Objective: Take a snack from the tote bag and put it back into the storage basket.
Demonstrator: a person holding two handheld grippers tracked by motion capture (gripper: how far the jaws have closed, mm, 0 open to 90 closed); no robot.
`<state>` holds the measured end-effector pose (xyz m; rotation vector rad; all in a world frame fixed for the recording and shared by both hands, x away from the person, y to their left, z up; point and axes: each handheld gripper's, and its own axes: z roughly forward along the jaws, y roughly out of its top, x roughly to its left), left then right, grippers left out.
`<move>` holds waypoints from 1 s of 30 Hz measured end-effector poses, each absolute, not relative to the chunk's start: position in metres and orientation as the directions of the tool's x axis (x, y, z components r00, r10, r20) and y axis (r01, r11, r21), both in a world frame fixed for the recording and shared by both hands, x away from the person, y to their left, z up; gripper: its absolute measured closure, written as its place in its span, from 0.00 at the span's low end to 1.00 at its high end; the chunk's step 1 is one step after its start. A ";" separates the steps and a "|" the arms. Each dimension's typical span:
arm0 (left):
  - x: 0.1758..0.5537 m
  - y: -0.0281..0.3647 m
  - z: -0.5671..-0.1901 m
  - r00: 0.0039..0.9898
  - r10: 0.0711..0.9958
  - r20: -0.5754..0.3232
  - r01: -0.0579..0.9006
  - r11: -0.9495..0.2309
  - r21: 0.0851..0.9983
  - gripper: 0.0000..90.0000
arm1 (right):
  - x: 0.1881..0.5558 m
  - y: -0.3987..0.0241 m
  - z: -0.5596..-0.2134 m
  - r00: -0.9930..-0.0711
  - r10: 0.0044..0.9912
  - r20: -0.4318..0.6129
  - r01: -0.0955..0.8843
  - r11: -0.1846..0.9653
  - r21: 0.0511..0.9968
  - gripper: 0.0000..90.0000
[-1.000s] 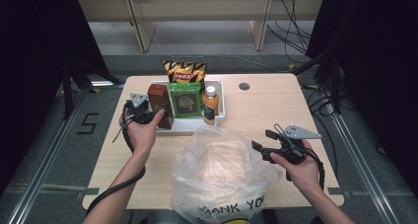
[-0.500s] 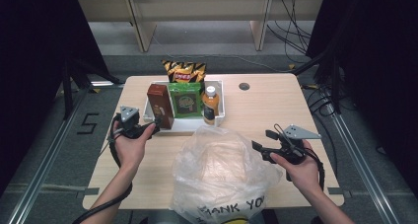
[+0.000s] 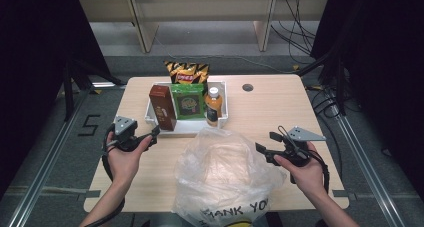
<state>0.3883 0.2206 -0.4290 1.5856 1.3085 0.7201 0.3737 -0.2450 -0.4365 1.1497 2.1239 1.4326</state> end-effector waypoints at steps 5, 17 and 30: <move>0.375 0.222 -0.435 0.278 0.954 -0.115 0.421 -0.013 0.907 0.20 | 0.375 -0.246 -0.436 -0.627 0.767 0.134 0.413 0.182 0.892 0.32; 0.348 0.229 -0.442 0.293 0.947 -0.134 0.427 -0.004 0.904 0.20 | 0.375 -0.246 -0.437 -0.630 0.766 0.127 0.413 0.192 0.890 0.32; 0.331 0.225 -0.464 0.303 0.941 -0.153 0.465 -0.006 0.885 0.21 | 0.375 -0.245 -0.438 -0.634 0.763 0.128 0.408 0.189 0.893 0.31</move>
